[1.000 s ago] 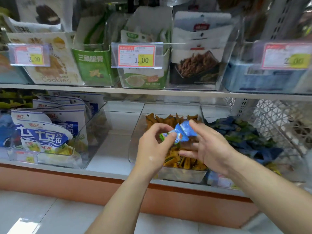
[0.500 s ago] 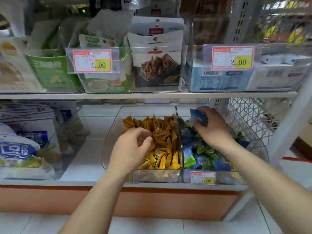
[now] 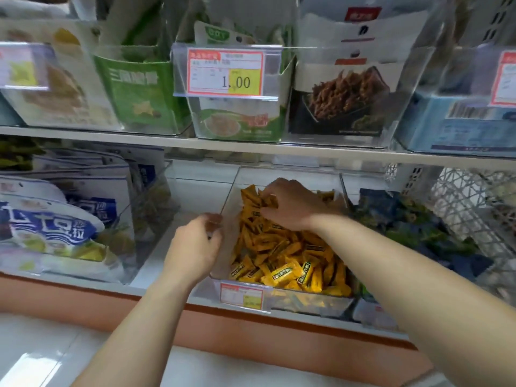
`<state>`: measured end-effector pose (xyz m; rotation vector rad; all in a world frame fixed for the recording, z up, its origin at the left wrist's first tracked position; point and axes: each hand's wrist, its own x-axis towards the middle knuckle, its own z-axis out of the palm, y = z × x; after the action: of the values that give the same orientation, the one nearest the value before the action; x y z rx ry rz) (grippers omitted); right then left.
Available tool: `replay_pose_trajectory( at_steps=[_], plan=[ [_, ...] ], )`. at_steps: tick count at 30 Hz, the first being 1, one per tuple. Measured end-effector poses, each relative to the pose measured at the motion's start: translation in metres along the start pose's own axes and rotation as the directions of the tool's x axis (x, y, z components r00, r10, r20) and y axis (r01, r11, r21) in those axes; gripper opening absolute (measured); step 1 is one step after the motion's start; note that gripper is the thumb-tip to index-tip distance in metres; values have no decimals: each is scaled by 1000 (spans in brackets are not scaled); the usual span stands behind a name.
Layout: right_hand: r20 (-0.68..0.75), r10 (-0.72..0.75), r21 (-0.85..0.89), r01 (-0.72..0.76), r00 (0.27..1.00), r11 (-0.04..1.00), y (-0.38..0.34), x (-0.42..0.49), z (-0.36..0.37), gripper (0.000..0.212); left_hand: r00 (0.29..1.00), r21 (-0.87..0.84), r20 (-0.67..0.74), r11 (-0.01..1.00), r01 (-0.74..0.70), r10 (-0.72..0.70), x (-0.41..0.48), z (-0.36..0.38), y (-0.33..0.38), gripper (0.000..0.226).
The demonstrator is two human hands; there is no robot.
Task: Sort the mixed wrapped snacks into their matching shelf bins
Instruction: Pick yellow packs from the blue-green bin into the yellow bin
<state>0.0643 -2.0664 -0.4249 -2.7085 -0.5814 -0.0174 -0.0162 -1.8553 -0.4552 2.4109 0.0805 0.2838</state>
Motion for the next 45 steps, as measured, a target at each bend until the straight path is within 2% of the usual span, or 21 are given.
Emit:
replay_pose_trajectory(
  at_steps=[2, 3, 5, 6, 8, 10, 14, 19, 22, 25, 30, 32, 34, 35, 36, 38, 40, 43, 45],
  plan=[
    [51, -35, -96, 40, 998, 995, -6, 32, 21, 34, 1000, -13, -10, 1000, 1, -1, 1, 2, -5, 27],
    [96, 5, -160, 10, 995, 987, -5, 47, 30, 49, 1000, -13, -16, 1000, -4, 4, 2, 3, -7, 28],
    [200, 138, -250, -86, 970, 964, -3, 71, 44, 95, 1000, -4, -16, 1000, -16, 15, 4, 5, -11, 29],
    [224, 182, -275, -117, 957, 954, -2, 78, 51, 111, 1000, -2, -10, 1000, -17, 17, 4, 5, -12, 30],
    [206, 178, -334, -102, 962, 937, -1, 80, 64, 121, 1000, -12, -2, 1000, -17, 17, 6, 4, -14, 31],
    [203, 115, -357, -36, 972, 933, -2, 76, 72, 116, 1000, -29, 8, 1000, -11, 12, 7, 2, -14, 31],
    [262, -41, -259, 111, 964, 960, -3, 57, 58, 79, 1000, -57, 16, 998, 11, -10, 6, 0, -12, 30],
    [405, -145, -129, 213, 903, 968, 1, 25, 21, 54, 999, -73, 40, 997, 8, -5, 4, -2, -14, 33],
    [424, -102, -167, 188, 900, 968, 12, 15, 0, 51, 999, -91, 54, 996, 6, -2, 4, -3, -15, 33],
    [427, 26, -244, 87, 904, 966, 19, 16, -16, 59, 998, -108, 62, 994, 7, -1, 5, -3, -15, 33],
    [450, 207, -499, 53, 869, 865, -1, 34, -22, 70, 998, -120, 66, 993, 9, -1, 6, -3, -15, 34],
    [400, 169, -497, 58, 901, 866, -14, 45, -16, 72, 998, -123, 66, 992, 10, -2, 6, -2, -15, 33],
    [256, 39, -444, 82, 966, 892, -24, 57, 0, 67, 998, -133, 69, 991, 13, -4, 6, -2, -15, 33],
    [222, 6, -406, 87, 975, 910, -27, 62, 11, 62, 997, -139, 71, 990, 15, -5, 6, -2, -15, 32],
    [251, 22, -367, 74, 968, 927, -29, 65, 21, 62, 997, -142, 73, 990, 15, -5, 6, -3, -14, 32],
    [427, 112, -340, 45, 897, 939, -30, 65, 40, 73, 997, -140, 73, 990, 11, 0, 6, -3, -14, 33],
    [535, 101, -334, 100, 839, 937, -29, 55, 51, 68, 997, -141, 75, 990, 2, 9, 5, -3, -15, 33],
    [543, -6, -368, 244, 840, 897, -18, 25, 46, 61, 996, -148, 85, 989, -9, 22, 5, -4, -17, 34],
    [540, -13, -295, 204, 842, 933, -7, 5, 28, 57, 996, -158, 84, 987, -17, 31, 6, -4, -18, 33]
  ],
)
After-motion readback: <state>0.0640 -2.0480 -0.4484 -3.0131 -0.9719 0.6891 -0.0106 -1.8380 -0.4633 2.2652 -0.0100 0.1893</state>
